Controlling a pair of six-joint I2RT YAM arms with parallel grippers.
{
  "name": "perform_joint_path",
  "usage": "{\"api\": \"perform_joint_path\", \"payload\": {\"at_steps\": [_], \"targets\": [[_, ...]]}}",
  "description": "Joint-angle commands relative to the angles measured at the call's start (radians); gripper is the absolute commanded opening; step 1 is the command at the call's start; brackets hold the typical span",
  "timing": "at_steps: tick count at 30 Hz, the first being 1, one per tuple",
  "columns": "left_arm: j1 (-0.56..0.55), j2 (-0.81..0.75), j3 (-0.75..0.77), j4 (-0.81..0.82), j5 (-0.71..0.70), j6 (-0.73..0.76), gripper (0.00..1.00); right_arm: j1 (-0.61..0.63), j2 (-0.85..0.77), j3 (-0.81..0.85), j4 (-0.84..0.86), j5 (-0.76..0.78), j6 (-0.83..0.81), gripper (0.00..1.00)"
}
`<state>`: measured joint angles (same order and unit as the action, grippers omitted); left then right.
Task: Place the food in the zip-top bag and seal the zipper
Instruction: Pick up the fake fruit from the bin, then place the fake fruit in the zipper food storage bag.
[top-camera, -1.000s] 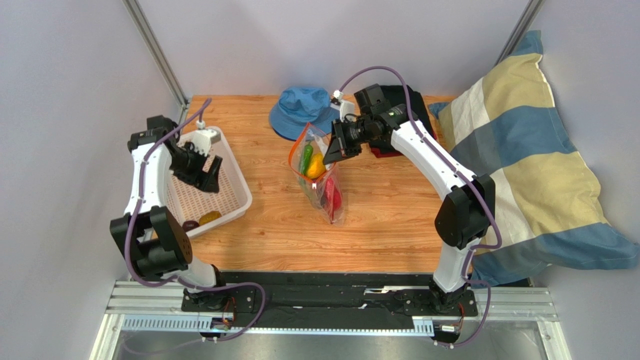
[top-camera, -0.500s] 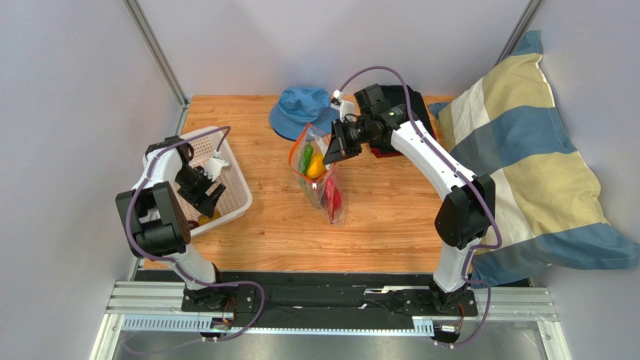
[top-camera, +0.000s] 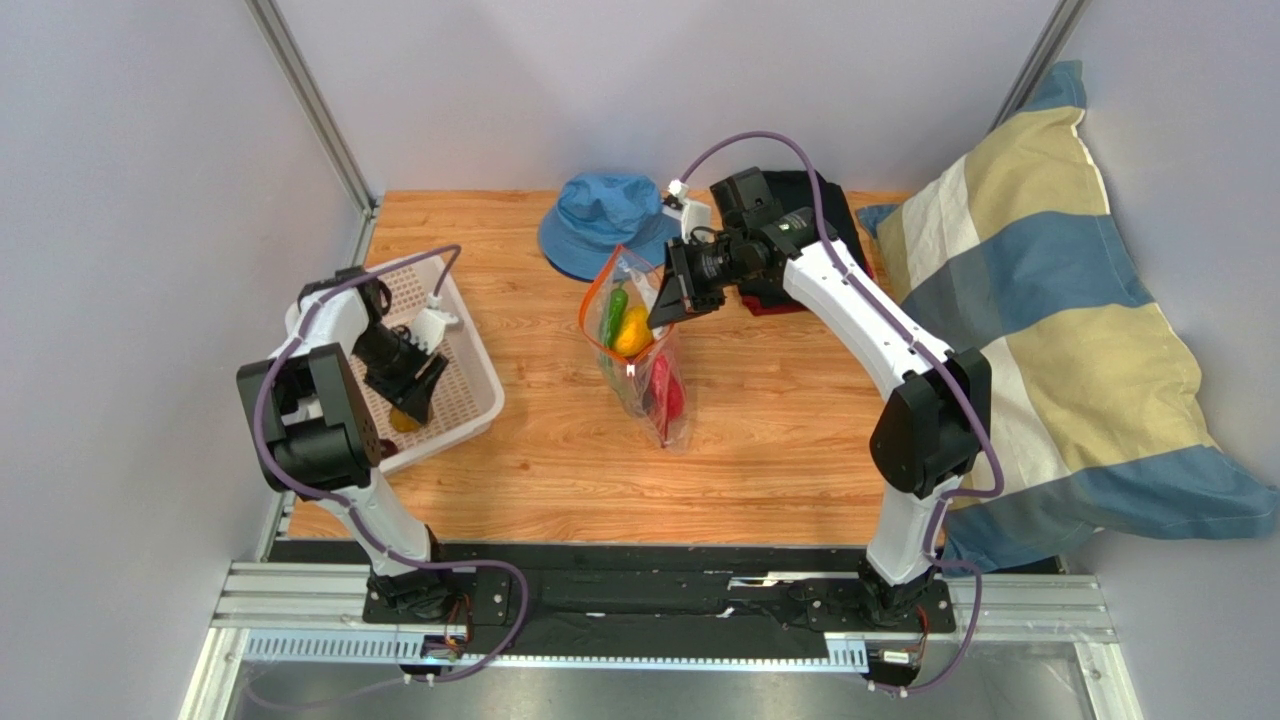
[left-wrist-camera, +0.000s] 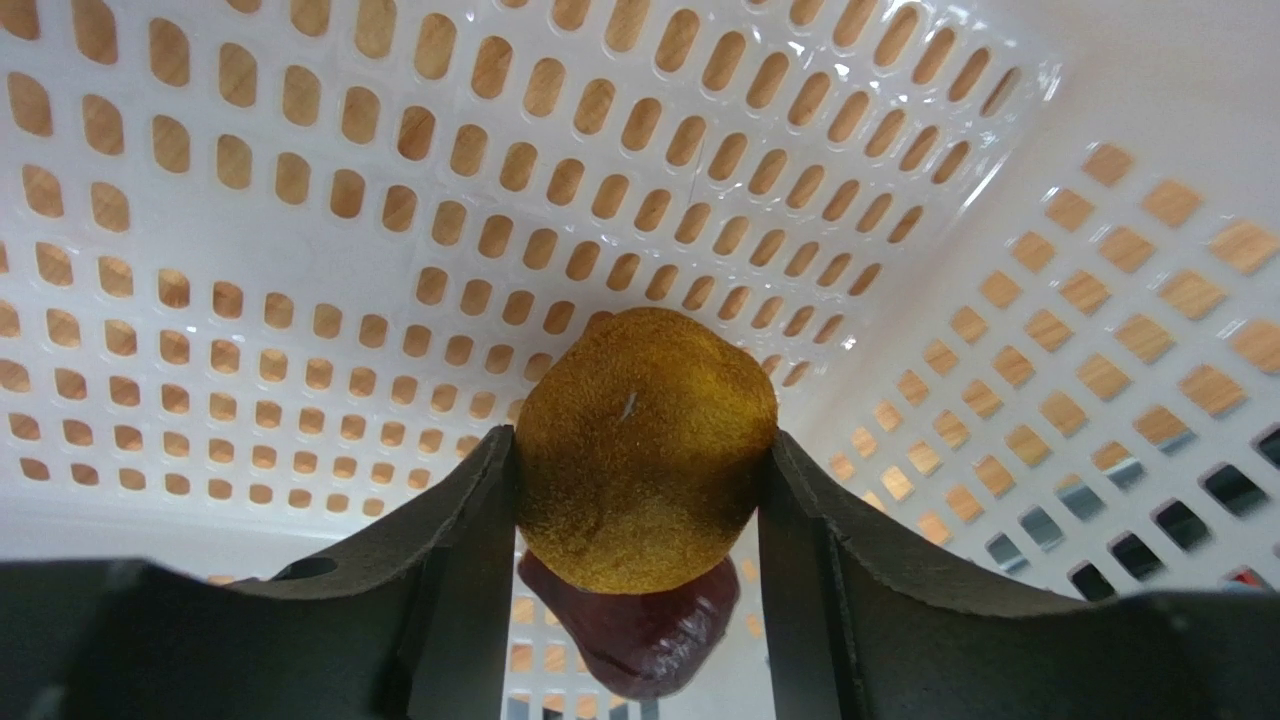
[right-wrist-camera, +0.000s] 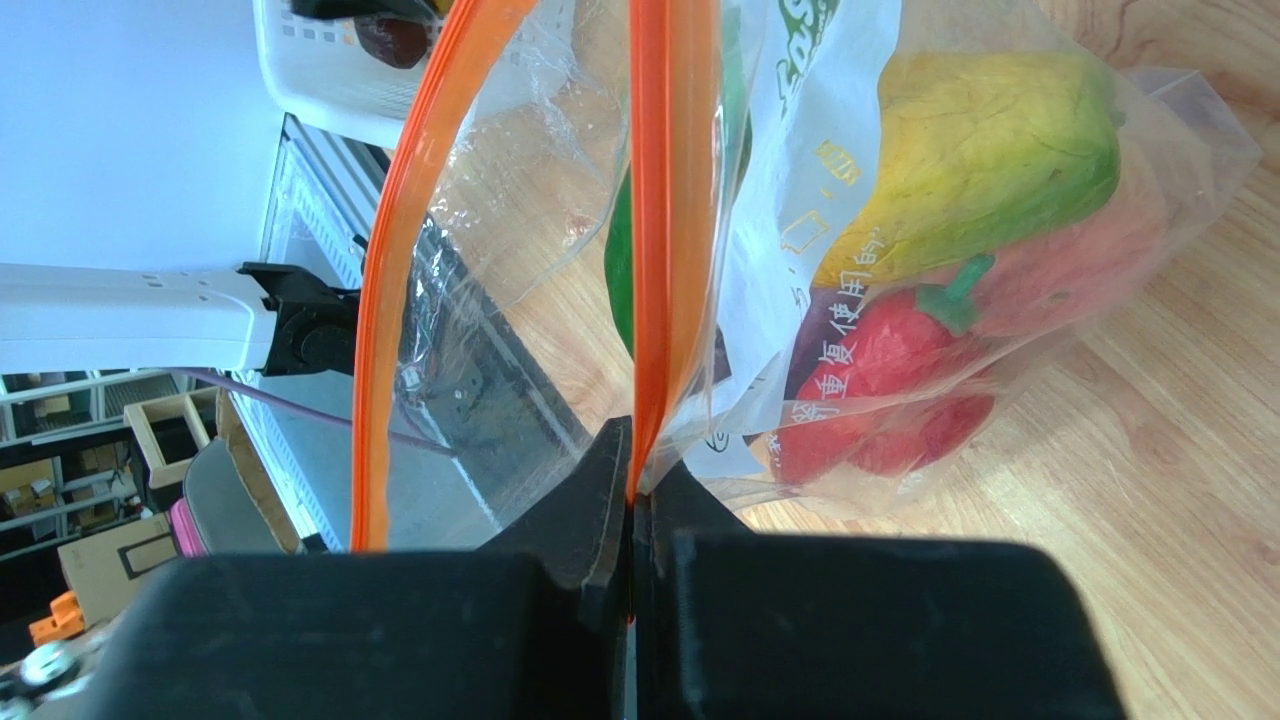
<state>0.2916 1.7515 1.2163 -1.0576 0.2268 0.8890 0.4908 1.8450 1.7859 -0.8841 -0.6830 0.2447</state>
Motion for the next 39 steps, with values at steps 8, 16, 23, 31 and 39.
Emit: {"api": "perform_joint_path", "payload": {"at_steps": [8,16,23,31,39], "targets": [[-0.257,-0.199,0.646,-0.2,0.477,-0.281,0.48,-0.008,-0.006,0.043,-0.033,-0.052,-0.068,0.0],[-0.641,-0.209,0.701,0.067,0.505,-0.509,0.49,-0.008,-0.007,0.052,-0.038,-0.066,-0.071,0.0],[-0.789,-0.161,0.559,0.1,0.461,-0.449,0.48,-0.011,-0.01,0.06,-0.036,-0.079,-0.079,0.0],[-0.833,-0.145,0.44,0.081,0.405,-0.334,0.6,-0.011,-0.013,0.059,-0.038,-0.101,-0.093,0.0],[-0.839,-0.232,0.488,-0.064,0.404,-0.159,0.99,-0.009,-0.009,0.067,-0.042,-0.171,-0.13,0.0]]}}
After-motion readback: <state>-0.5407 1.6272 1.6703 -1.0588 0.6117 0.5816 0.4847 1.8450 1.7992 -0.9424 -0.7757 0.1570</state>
